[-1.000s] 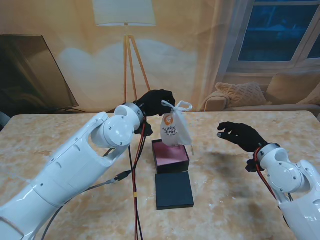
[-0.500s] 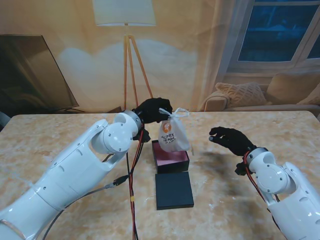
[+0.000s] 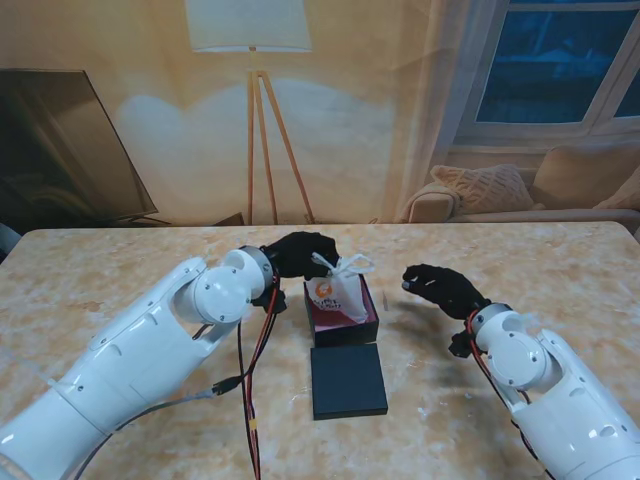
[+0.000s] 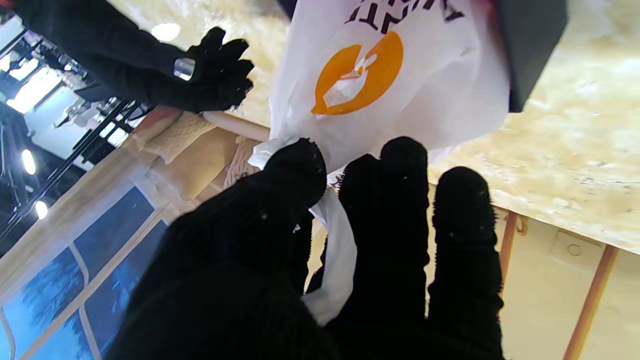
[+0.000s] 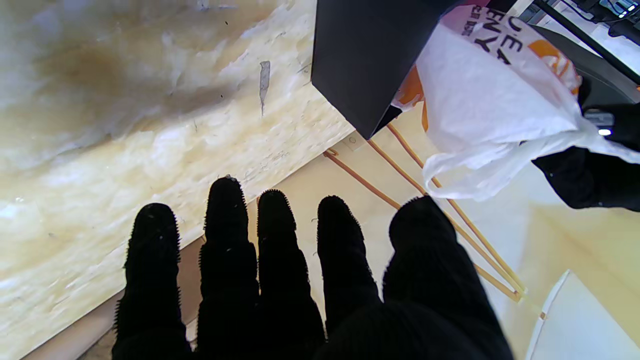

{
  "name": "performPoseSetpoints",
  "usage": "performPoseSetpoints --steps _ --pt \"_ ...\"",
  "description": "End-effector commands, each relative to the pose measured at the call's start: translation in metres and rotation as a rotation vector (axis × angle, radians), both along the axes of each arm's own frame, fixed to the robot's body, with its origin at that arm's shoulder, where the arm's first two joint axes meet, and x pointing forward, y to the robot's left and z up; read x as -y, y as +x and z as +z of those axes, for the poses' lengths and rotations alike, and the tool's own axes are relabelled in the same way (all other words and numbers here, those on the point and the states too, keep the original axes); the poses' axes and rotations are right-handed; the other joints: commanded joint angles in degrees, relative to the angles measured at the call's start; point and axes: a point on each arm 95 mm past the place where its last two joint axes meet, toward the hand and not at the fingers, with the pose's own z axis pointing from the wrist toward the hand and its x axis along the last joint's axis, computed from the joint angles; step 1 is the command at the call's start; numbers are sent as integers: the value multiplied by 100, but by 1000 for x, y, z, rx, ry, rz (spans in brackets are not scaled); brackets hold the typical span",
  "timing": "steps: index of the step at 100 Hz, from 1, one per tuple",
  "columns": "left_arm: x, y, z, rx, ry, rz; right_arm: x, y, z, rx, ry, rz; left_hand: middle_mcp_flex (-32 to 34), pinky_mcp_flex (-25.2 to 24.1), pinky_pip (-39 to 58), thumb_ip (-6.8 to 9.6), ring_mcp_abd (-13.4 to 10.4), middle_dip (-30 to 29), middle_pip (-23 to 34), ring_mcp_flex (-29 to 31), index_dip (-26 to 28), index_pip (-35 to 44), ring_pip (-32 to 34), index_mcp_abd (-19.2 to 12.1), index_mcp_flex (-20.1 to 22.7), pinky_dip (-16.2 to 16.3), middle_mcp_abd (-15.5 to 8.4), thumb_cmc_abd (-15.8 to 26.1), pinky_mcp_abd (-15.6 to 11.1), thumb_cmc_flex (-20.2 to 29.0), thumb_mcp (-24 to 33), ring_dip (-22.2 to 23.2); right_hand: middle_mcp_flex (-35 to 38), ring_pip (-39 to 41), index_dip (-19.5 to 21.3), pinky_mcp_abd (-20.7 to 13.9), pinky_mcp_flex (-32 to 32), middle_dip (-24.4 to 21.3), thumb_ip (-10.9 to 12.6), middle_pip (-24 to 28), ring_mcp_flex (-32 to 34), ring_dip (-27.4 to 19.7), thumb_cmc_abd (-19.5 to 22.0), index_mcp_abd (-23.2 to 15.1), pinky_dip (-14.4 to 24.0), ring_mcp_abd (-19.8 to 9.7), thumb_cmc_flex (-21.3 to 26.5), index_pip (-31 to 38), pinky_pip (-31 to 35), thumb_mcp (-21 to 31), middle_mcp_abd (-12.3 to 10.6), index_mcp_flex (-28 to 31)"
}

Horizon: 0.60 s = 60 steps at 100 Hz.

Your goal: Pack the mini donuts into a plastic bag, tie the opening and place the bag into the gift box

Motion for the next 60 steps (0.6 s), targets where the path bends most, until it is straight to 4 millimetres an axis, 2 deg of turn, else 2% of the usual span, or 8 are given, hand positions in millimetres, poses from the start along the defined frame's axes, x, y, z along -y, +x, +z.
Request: performPoseSetpoints --steps 1,50,60 --pt "-4 1 -4 -23 26 -18 -5 -3 -5 -24 1 15 27 -41 -33 138 71 57 -2 -59 142 272 43 11 7 144 14 -38 120 -56 250 33 143 -32 58 3 -37 43 140 17 59 109 174 53 -53 -20 135 -3 66 -109 26 51" --pt "0 3 -7 -103 144 -125 -4 -2 -5 -27 -1 -5 8 -273 -237 165 232 63 -128 -213 129 198 -148 55 56 102 -15 -82 244 -80 369 -62 136 -22 51 9 -19 42 141 8 65 116 180 56 -54 -17 163 -19 81 -156 33 48" --pt "1 4 -7 -91 163 -123 -4 -1 -6 -33 1 -8 -132 -408 -404 184 268 -21 -331 -372 -171 -151 -383 -137 157 50 -122 -85 220 -120 299 -170 137 -20 53 6 -27 44 142 12 63 118 180 43 -56 -11 174 -17 79 -162 27 46"
